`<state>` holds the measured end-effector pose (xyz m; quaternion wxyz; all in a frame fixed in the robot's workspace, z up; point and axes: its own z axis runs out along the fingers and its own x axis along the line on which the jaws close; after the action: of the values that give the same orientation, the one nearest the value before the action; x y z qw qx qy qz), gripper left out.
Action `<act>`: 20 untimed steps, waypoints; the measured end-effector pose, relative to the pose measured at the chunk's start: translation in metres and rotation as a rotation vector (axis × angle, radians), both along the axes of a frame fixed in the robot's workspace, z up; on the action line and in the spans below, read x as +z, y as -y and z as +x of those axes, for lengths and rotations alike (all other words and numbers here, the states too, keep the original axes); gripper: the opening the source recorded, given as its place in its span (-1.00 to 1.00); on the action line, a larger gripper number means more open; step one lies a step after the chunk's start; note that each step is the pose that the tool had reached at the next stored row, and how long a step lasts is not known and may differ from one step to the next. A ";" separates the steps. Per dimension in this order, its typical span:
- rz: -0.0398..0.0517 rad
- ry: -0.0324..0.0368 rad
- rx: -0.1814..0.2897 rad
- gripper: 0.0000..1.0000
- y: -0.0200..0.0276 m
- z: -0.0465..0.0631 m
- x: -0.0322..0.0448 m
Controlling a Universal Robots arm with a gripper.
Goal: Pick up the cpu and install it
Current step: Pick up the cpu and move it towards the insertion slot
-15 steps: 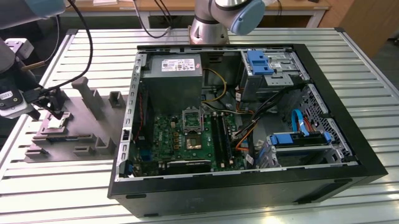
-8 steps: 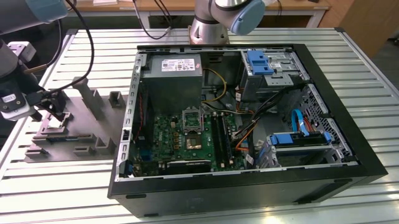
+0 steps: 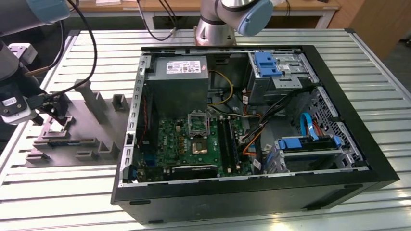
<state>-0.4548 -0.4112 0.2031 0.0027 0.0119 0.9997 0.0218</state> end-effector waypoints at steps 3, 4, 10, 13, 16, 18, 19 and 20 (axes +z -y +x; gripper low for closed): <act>0.0000 0.0000 -0.001 0.21 -0.0001 0.000 -0.0018; -0.0001 -0.0001 -0.001 0.21 0.0000 0.000 -0.0027; -0.0001 -0.0002 -0.017 0.21 0.0000 0.002 -0.0077; -0.0001 -0.0001 -0.019 0.21 0.0000 0.002 -0.0100; -0.0001 -0.0002 -0.019 0.21 0.0000 0.002 -0.0127; -0.0001 -0.0002 -0.019 0.21 -0.0001 0.002 -0.0144; -0.0001 -0.0002 -0.019 0.21 -0.0002 0.002 -0.0152; -0.0001 -0.0001 -0.019 0.21 -0.0005 0.002 -0.0159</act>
<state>-0.4531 -0.4107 0.1872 0.0029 0.0212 0.9995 0.0217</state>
